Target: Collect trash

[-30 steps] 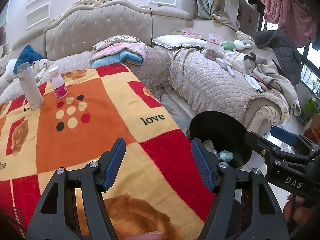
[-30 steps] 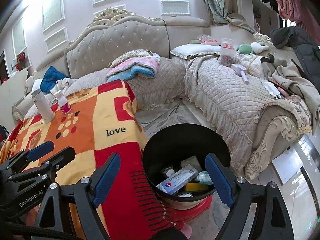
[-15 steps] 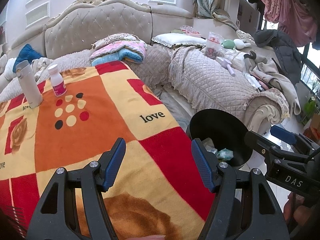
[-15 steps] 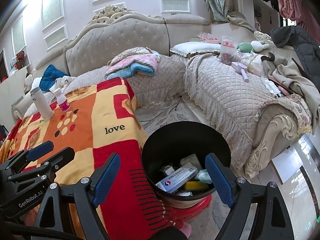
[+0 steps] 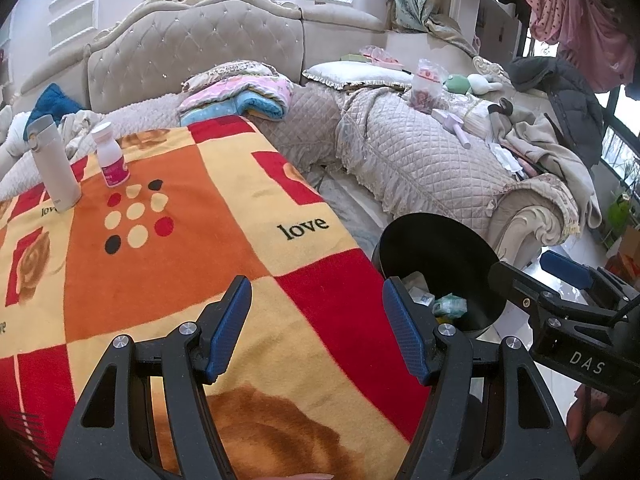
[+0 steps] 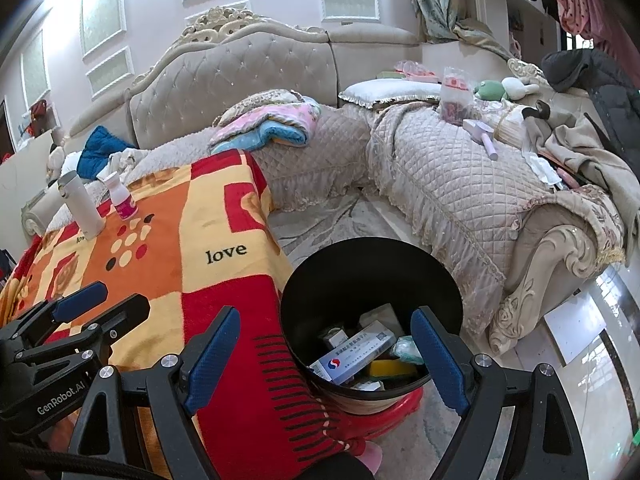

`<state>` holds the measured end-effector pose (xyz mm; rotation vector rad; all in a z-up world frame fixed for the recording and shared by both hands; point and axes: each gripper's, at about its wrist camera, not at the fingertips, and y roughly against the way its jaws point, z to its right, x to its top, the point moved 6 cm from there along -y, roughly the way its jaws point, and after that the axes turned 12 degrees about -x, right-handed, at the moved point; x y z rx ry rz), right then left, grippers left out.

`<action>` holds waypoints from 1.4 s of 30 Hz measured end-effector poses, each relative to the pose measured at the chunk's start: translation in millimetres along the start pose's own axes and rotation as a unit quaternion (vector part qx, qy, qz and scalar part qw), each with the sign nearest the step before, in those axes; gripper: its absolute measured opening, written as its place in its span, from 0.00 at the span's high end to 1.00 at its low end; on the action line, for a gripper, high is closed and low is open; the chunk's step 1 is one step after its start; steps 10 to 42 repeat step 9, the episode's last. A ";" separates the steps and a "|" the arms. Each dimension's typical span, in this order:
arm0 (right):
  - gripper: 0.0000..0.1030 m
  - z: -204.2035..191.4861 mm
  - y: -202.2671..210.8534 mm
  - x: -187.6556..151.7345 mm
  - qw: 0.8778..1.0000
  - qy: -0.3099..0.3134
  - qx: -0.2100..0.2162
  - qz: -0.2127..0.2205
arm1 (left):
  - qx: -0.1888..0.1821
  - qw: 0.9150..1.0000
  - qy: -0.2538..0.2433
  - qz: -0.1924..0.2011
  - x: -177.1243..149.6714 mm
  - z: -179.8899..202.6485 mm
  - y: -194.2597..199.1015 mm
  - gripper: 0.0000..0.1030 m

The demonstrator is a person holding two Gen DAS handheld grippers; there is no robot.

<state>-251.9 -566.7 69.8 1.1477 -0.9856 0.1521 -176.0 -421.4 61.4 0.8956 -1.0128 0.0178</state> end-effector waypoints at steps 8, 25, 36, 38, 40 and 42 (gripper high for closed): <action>0.17 -5.0 -5.3 -2.3 1.000 0.007 -0.003 -0.008 | -0.006 1.000 0.008 0.002 -0.6 -7.0 -1.3 0.35; 0.17 -7.6 -5.8 -1.7 1.000 0.008 -0.002 -0.009 | -0.006 1.000 0.010 0.002 -0.4 -10.5 -0.8 0.35; 0.17 -7.6 -5.8 -1.7 1.000 0.008 -0.002 -0.009 | -0.006 1.000 0.010 0.002 -0.4 -10.5 -0.8 0.35; 0.17 -7.6 -5.8 -1.7 1.000 0.008 -0.002 -0.009 | -0.006 1.000 0.010 0.002 -0.4 -10.5 -0.8 0.35; 0.17 -7.6 -5.8 -1.7 1.000 0.008 -0.002 -0.009 | -0.006 1.000 0.010 0.002 -0.4 -10.5 -0.8 0.35; 0.17 -7.6 -5.8 -1.7 1.000 0.008 -0.002 -0.009 | -0.006 1.000 0.010 0.002 -0.4 -10.5 -0.8 0.35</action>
